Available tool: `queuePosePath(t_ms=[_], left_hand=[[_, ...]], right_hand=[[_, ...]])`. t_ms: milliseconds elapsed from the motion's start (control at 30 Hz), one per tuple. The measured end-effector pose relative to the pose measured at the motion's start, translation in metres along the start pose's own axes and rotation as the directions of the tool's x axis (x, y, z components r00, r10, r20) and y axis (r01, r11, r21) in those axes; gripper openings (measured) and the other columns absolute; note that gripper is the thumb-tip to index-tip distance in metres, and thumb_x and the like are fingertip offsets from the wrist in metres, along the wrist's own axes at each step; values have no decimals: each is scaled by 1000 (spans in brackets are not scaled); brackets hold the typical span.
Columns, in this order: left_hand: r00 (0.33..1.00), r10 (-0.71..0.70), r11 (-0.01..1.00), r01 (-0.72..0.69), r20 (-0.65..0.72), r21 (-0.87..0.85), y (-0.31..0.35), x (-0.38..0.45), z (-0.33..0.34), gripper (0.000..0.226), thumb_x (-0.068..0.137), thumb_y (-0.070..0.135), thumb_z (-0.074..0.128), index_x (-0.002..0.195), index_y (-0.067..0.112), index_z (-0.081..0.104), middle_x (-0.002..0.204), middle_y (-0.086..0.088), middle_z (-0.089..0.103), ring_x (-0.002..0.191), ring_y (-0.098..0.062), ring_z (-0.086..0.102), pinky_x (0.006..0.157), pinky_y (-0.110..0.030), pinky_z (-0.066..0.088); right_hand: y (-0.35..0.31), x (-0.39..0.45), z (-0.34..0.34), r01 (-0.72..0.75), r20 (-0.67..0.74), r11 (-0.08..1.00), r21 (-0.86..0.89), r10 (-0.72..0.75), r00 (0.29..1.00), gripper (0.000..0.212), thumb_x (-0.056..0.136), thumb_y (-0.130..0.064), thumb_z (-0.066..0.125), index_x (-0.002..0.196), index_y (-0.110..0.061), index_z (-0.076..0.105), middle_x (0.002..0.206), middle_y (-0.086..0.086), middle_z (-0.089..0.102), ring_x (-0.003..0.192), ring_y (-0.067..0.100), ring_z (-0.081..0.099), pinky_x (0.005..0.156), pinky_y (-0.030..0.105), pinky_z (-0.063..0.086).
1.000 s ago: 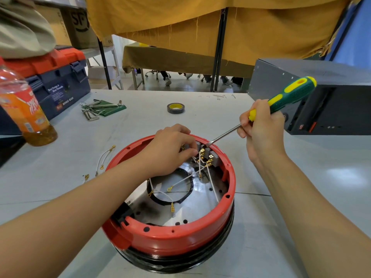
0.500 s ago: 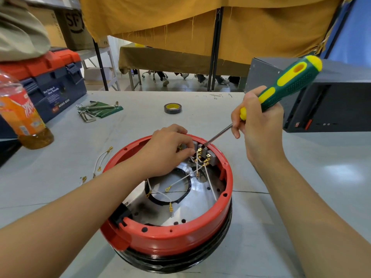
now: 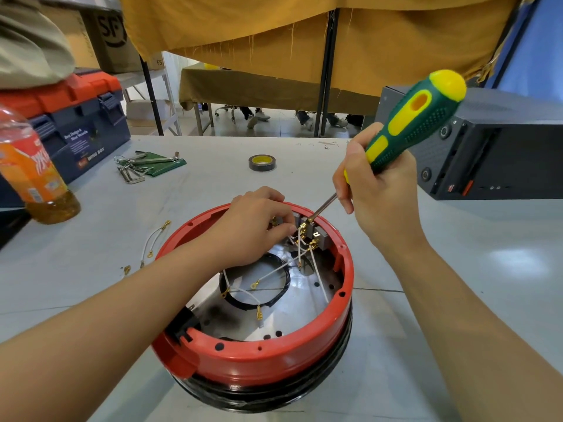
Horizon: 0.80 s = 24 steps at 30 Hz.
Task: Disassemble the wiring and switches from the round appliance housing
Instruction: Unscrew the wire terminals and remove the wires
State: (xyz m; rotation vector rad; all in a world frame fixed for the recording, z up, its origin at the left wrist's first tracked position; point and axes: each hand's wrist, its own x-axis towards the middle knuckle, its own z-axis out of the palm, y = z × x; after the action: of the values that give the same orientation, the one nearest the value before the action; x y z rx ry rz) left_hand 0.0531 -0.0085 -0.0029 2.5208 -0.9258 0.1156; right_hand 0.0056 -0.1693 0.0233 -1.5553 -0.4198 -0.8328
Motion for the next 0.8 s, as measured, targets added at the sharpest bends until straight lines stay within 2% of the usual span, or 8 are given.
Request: queuePosePath(t_ms=[100,233,267,333,400,500,567,800], left_hand=[[1000,-2,1000,2,1,-1,0,0,0,11,92,34,55,82,37,55,135,-3,47,121,-18,44,104,-44,33],[1000,-4,1000,4,10,7,0,0,0,10,93,34,54,83,36,56,136,-3,46,121,-19,45,104,-44,33],[1000,-5,1000,4,8,9,1,0,0,10,93,34,54,84,36,57,136,-3,46,121,-19,45,104,-44,33],[1000,-4,1000,4,-1,13,1,1,0,10,93,34,55,85,33,60,135,-3,47,121,-20,45,104,-44,33],[1000,2,1000,-2,-5,16,0,0,0,10,93,33,55,84,33,60,134,-3,47,121,-20,45,104,-42,33],[1000,-1,1000,1,-2,14,-2,-1,-1,10,93,33,54,86,33,61,136,-2,46,124,-19,43,105,-39,31],[1000,-7,1000,7,0,20,-2,0,0,12,93,33,54,90,29,64,136,-2,46,124,-18,42,105,-39,31],[1000,-7,1000,7,3,10,-2,0,-1,10,92,34,55,83,37,56,136,-2,46,124,-19,43,105,-40,32]], right_hand=[[6,6,-3,-78,-88,995,53,83,993,23,92,-9,43,70,-17,42,45,1,40,37,8,39,38,17,32],[19,12,-10,-190,-190,970,153,217,957,25,93,-12,43,69,-20,40,42,-7,40,38,10,37,35,17,27],[25,8,-8,-242,-191,959,150,268,944,26,94,-13,43,69,-19,40,42,-7,40,37,9,36,35,16,27],[35,-4,3,-337,-106,938,86,344,933,29,97,-14,43,69,-17,41,43,-4,43,34,7,36,34,17,28],[36,-5,8,-325,-68,945,45,327,943,28,97,-13,44,70,-16,42,44,-2,44,36,7,38,36,17,30],[25,13,-8,-275,-206,941,197,314,927,26,94,-10,44,69,-18,40,43,-5,41,39,8,37,37,15,26],[23,16,-19,-244,-251,939,244,304,919,26,93,-9,43,69,-19,39,43,-4,41,39,10,34,37,16,25],[24,9,-14,-197,-215,964,179,234,948,26,94,-10,43,70,-20,41,44,-5,44,41,14,38,36,20,31]])
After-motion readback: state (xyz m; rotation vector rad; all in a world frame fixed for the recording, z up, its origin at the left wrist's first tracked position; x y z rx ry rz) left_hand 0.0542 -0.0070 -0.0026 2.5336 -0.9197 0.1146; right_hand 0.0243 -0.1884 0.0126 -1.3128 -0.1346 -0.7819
